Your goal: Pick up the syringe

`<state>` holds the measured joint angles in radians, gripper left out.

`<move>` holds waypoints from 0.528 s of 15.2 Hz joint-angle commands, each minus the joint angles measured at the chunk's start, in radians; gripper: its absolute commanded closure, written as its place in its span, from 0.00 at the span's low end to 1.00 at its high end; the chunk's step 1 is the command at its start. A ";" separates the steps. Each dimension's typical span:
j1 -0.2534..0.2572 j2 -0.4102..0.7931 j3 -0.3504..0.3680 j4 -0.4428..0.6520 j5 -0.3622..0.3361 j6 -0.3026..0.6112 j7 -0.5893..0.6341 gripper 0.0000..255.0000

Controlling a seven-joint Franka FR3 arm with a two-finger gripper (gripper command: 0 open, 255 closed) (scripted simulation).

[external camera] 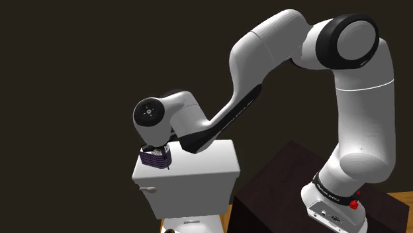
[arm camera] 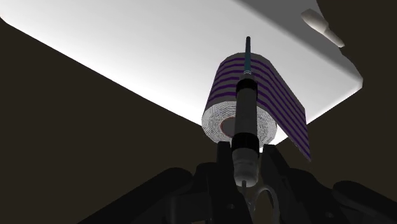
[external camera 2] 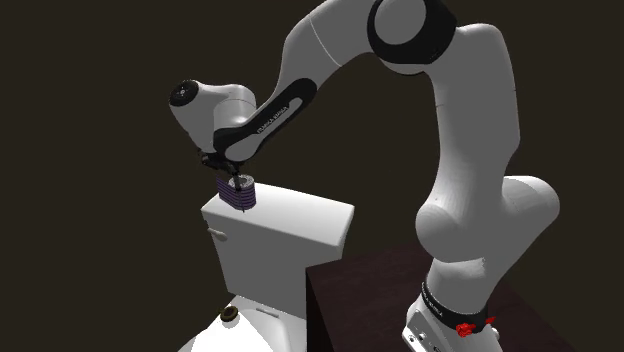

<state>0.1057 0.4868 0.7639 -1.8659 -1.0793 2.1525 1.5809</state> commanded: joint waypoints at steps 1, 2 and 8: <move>-0.009 -0.018 0.010 -0.001 0.019 -0.006 -0.016 1.00; -0.013 -0.026 0.015 0.001 0.028 -0.011 -0.025 1.00; -0.034 -0.072 0.043 0.017 0.085 -0.041 -0.080 1.00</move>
<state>0.0767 0.4223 0.8028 -1.8520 -1.0040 2.1161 1.5122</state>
